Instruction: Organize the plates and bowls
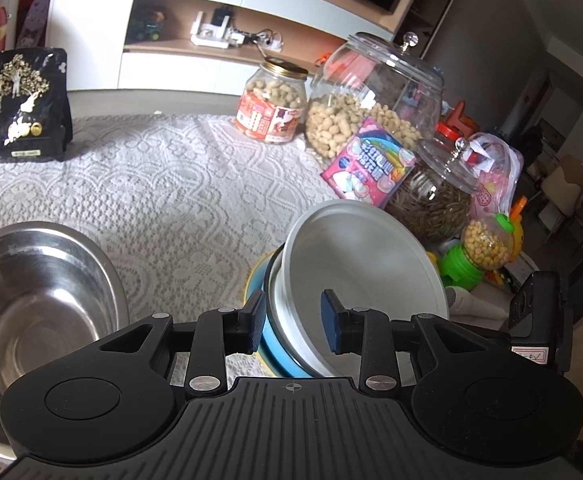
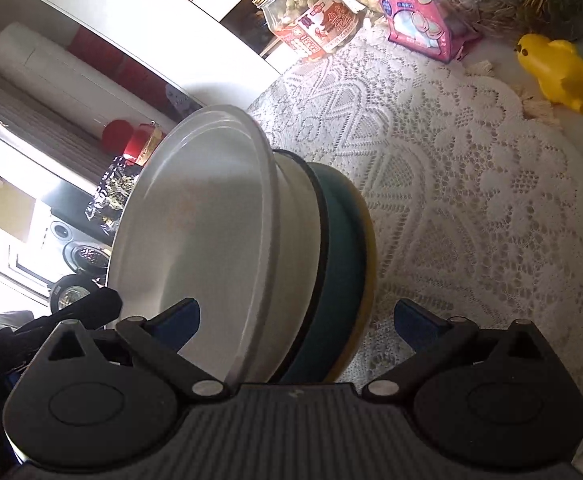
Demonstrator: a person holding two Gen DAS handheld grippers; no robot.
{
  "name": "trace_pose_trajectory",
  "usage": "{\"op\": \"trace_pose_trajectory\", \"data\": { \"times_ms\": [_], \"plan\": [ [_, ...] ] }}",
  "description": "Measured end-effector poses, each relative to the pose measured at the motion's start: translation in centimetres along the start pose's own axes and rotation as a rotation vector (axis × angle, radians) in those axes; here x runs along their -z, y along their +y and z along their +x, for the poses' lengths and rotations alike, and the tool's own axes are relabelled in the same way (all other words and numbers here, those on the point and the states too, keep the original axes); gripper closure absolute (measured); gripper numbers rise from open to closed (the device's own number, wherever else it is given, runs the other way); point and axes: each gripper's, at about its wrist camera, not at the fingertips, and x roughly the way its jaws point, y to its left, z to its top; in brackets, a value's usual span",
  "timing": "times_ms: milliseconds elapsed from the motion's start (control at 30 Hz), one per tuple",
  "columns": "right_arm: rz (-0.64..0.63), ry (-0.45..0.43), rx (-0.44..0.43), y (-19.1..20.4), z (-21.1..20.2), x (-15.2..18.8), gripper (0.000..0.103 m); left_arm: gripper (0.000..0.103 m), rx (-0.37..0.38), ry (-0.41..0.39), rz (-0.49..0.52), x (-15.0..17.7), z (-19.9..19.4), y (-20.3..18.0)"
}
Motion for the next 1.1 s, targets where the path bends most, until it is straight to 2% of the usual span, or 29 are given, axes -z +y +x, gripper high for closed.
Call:
{"op": "trace_pose_trajectory", "data": {
  "times_ms": [133,267,367,467,533,700,800,900,1033,1100],
  "plan": [
    [0.045,0.017,-0.063,-0.7,0.6,0.6,0.000,0.070,-0.010,0.010,-0.009,0.1,0.3,0.4],
    [0.000,0.019,-0.053,-0.3,0.6,0.7,0.000,0.070,-0.025,0.005,-0.015,0.1,-0.2,0.4],
    [-0.067,0.018,0.049,0.9,0.2,0.2,0.000,0.069,-0.034,0.005,0.002,0.0,-0.6,0.4],
    [-0.175,-0.079,0.194,2.1,-1.1,-0.2,0.000,0.069,-0.030,0.008,-0.008,0.0,-0.4,0.8],
    [-0.212,-0.126,0.244,2.4,-1.8,-0.5,0.000,0.070,-0.031,0.006,-0.015,-0.1,-0.3,0.9],
    [-0.236,-0.104,0.288,2.9,-1.3,-1.0,0.000,0.070,-0.024,0.025,-0.005,-0.6,0.5,0.5],
    [-0.320,-0.093,0.341,4.7,-1.1,-1.0,0.000,0.069,-0.053,0.056,0.005,-0.8,1.5,0.4],
    [-0.404,-0.058,0.317,6.2,-1.1,-1.7,0.000,0.068,-0.071,0.076,0.010,-0.8,2.1,0.6],
    [-0.331,0.018,0.284,5.3,0.1,-3.2,0.000,0.070,-0.067,0.090,-0.005,-1.2,2.2,1.0],
    [-0.292,-0.006,0.277,4.4,0.1,-3.2,0.000,0.070,-0.056,0.090,-0.008,-1.4,2.2,1.0]
  ]
}}
